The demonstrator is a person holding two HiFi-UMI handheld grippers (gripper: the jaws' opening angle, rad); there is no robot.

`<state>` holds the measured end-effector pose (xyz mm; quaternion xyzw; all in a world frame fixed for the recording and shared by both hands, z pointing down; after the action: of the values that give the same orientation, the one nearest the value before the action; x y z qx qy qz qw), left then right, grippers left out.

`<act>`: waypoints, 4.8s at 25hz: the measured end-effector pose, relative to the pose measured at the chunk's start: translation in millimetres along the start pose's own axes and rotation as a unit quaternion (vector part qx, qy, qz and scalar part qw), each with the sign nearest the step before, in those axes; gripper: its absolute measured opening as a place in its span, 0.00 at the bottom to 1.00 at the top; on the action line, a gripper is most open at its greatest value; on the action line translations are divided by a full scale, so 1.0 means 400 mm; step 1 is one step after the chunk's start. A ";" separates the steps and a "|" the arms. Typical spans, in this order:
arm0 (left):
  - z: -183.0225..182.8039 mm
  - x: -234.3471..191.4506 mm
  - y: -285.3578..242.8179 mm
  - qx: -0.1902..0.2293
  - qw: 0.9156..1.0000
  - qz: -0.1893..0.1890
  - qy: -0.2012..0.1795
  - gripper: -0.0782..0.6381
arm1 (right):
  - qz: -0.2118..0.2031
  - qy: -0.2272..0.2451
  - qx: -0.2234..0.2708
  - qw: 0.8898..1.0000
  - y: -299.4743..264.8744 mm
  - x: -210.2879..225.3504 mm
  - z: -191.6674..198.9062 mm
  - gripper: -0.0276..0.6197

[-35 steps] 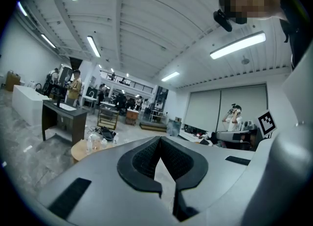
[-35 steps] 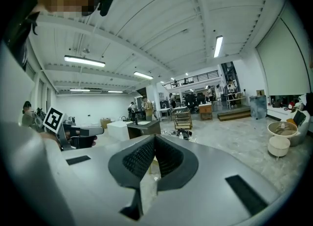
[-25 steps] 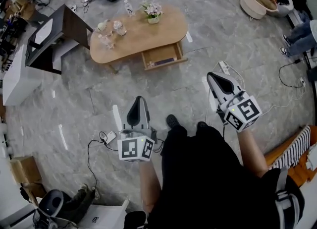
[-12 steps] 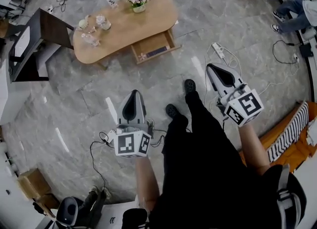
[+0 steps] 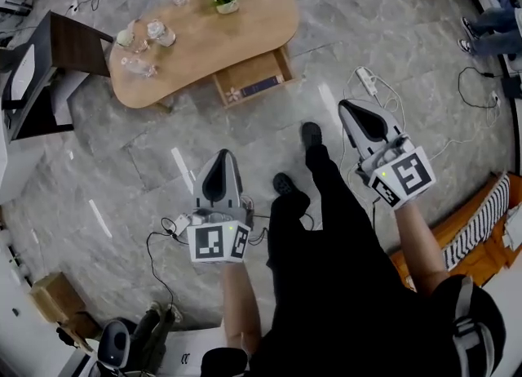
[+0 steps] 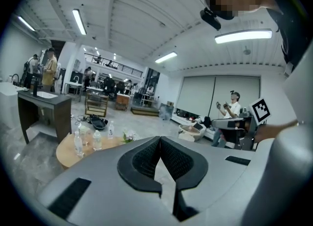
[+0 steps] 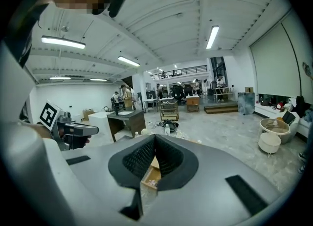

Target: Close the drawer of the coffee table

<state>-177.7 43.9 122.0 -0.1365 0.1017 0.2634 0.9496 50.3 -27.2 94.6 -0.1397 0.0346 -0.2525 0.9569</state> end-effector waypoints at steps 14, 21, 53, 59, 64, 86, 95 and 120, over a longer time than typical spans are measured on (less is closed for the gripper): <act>0.371 -0.244 -0.313 -0.007 1.000 -0.018 -0.013 0.13 | -0.038 0.051 0.017 0.998 -0.359 0.117 0.381 0.06; 0.613 -0.364 -0.406 -0.008 0.999 -0.039 -0.033 0.13 | -0.039 0.049 0.016 0.998 -0.473 0.176 0.671 0.06; 1.161 -0.686 -0.442 0.015 0.994 -0.086 -0.061 0.13 | -0.036 0.067 0.065 0.995 -0.710 0.303 1.178 0.06; 1.194 -0.717 -0.439 0.013 0.995 -0.083 -0.053 0.16 | -0.050 0.067 0.057 0.995 -0.734 0.312 1.194 0.06; 1.225 -0.741 -0.443 0.012 0.995 -0.084 -0.050 0.29 | -0.067 0.070 0.036 0.995 -0.746 0.314 1.256 0.13; 1.391 -0.826 -0.534 -0.034 0.992 -0.109 -0.050 0.58 | -0.080 0.069 -0.032 0.994 -0.837 0.337 1.521 0.28; 1.412 -0.854 -0.552 -0.025 0.991 -0.123 -0.039 0.58 | -0.077 0.075 -0.032 0.994 -0.872 0.326 1.526 0.28; 1.344 -0.836 -0.541 0.001 0.993 -0.101 -0.058 0.42 | -0.070 0.078 -0.028 0.994 -0.870 0.334 1.461 0.27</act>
<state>-279.4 -124.4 761.6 -0.1296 0.0320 0.1739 0.9757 81.6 -237.2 754.3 -0.1480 0.1062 -0.3278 0.9270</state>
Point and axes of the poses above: the fingertips, and each gripper's own axes: y backward along the fingers, x to its right, z out of its underside, the point moved 2 cm from there along y, backward along the fingers, and after that the axes turned 14 degrees about z, right-handed, at the moved point
